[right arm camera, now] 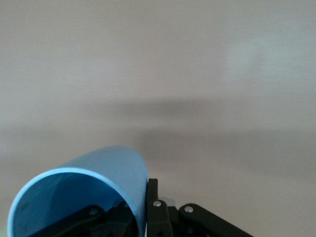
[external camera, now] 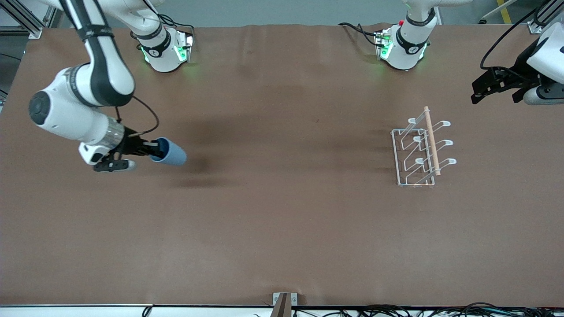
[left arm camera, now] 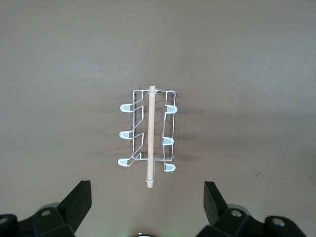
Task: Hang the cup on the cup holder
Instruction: 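Reach the right gripper down and grasp the blue cup's base, then lift the blue cup with the right gripper while the left gripper approaches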
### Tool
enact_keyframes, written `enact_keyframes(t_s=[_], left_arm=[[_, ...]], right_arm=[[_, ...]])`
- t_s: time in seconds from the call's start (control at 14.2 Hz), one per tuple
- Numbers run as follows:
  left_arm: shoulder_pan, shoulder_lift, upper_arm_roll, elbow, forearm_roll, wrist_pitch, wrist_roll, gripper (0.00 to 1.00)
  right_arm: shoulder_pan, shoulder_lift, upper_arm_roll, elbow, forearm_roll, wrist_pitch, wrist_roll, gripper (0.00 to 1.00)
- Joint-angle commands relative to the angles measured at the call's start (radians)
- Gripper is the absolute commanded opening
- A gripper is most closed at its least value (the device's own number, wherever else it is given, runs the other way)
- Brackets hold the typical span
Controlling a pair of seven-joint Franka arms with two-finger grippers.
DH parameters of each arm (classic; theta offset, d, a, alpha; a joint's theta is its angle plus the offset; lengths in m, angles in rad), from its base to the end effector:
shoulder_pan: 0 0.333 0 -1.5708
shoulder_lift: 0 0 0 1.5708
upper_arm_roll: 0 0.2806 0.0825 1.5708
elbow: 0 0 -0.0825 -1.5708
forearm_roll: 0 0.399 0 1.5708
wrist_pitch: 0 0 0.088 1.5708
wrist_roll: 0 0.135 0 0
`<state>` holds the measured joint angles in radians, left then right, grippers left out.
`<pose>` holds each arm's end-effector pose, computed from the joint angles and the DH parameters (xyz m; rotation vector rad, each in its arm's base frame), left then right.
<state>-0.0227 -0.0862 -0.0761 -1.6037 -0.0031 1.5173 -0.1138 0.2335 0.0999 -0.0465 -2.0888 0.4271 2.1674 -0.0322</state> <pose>0.5373 -0.0552 0.5881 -3.1380 -0.0237 0.0001 0.5567 0.1316 0.3077 -2.7979 0.0374 0.0663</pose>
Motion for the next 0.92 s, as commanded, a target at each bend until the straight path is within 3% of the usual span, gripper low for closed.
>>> enact_keyframes(t_s=[0.0,0.28,0.49,0.85], left_arm=[[0.0,0.017,-0.004,0.027,0.003,-0.017,0.013,1.0],[-0.04,0.04,-0.037,0.05,-0.015,-0.009,0.006,1.0],[-0.085,0.082,-0.094,0.094,-0.069,0.007,0.011,1.0],[-0.233,0.152,-0.171,0.14,-0.094,0.125,0.014,1.0]], right_arm=[[0.097,-0.003,-0.01,0.058,0.144,-0.018,0.044,0.0],[0.177,0.032,-0.012,0.174,0.31,-0.02,0.051,0.0],[0.2,0.082,-0.012,0.234,0.525,-0.017,0.046,0.0],[0.227,0.208,-0.01,0.37,0.731,-0.037,0.038,0.0]])
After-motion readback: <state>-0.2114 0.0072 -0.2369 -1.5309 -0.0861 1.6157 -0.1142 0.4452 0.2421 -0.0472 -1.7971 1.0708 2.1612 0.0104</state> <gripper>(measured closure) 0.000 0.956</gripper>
